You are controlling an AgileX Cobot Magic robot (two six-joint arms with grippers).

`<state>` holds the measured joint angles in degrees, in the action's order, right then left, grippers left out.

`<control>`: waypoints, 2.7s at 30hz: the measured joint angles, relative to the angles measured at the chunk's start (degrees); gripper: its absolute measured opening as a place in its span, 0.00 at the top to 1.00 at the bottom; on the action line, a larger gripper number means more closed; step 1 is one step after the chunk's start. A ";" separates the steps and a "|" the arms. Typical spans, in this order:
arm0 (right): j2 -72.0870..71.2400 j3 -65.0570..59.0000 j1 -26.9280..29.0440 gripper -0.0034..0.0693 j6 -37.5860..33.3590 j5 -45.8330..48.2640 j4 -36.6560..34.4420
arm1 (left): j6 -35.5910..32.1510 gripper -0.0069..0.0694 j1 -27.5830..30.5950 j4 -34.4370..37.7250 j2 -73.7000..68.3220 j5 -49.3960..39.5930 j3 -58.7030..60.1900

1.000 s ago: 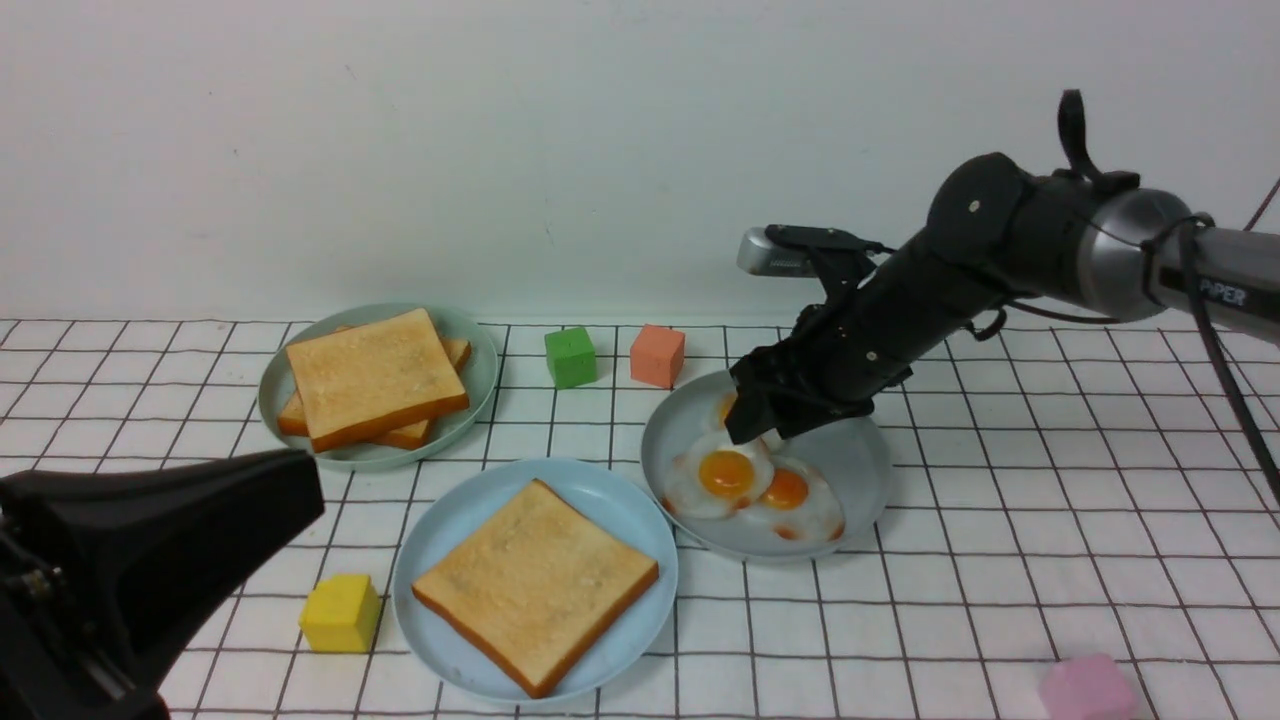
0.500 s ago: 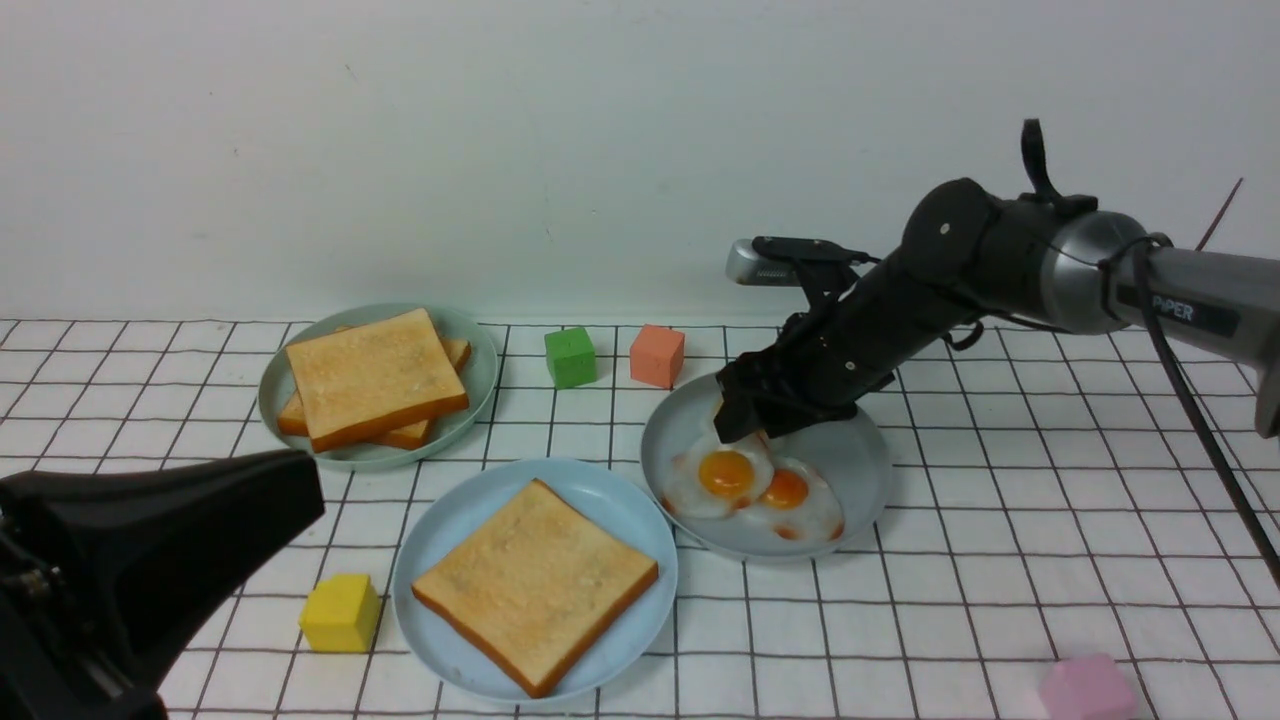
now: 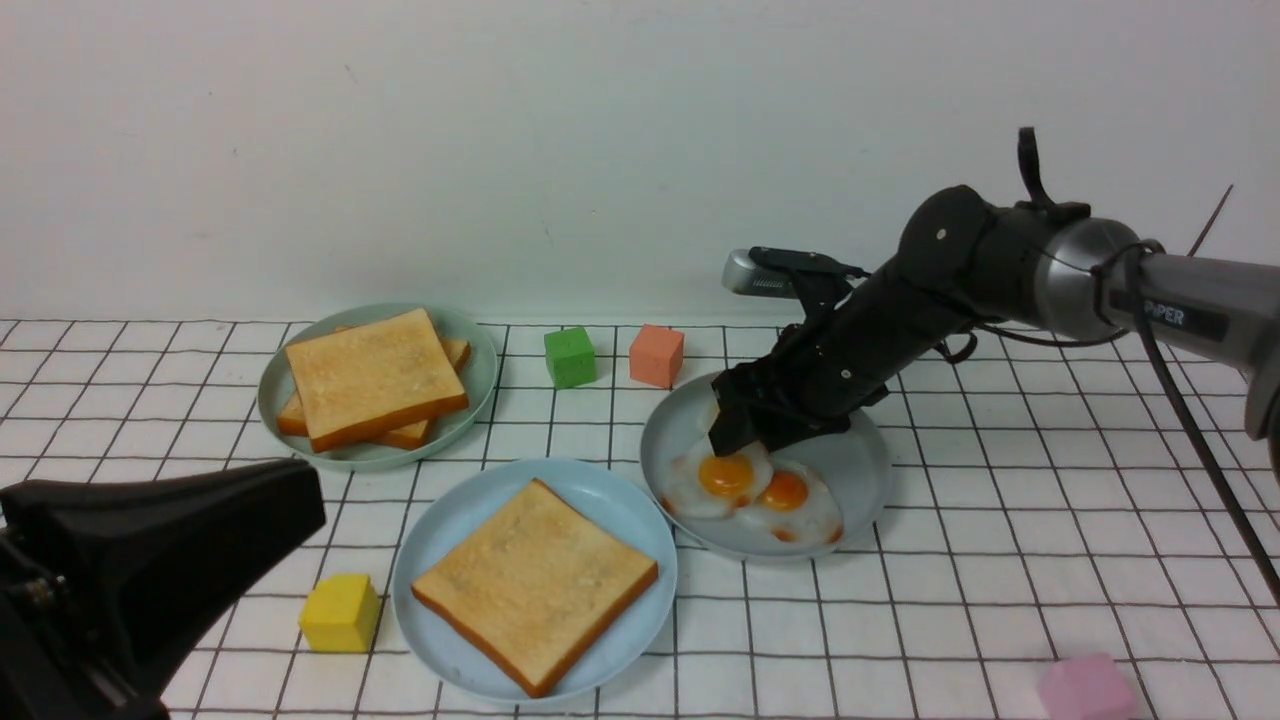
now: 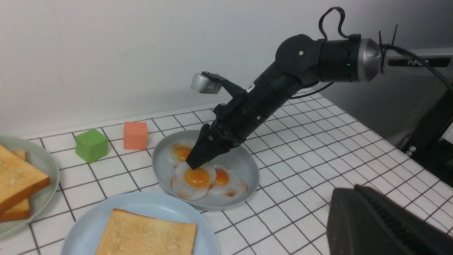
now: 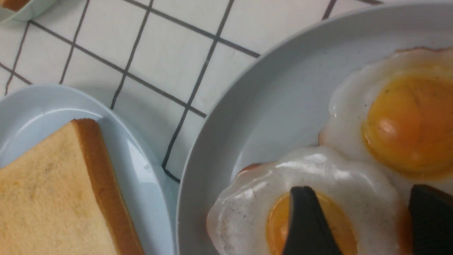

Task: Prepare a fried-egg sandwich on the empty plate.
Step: Use the right arm to grab a fried egg, then use the right arm to place the fried egg on the slice of bread in the middle, then use the left arm to grab a slice of bread

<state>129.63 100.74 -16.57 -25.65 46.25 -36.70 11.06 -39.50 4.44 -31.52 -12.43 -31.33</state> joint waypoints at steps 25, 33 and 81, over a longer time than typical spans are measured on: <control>-16.64 -0.06 -0.18 0.85 0.76 14.09 -3.27 | 4.23 0.93 0.00 -2.36 -2.42 -7.29 0.00; -14.51 -0.01 -9.83 0.85 -1.40 15.06 -12.85 | 22.06 0.93 0.00 -19.85 -6.81 -11.58 0.05; -47.99 -14.36 -8.90 0.93 21.57 23.56 23.39 | 18.93 0.93 2.69 -21.98 -34.93 -23.74 -16.53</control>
<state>81.63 86.38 -25.47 -4.08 69.81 -13.32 29.99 -36.81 -17.54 -66.45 -36.16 -47.86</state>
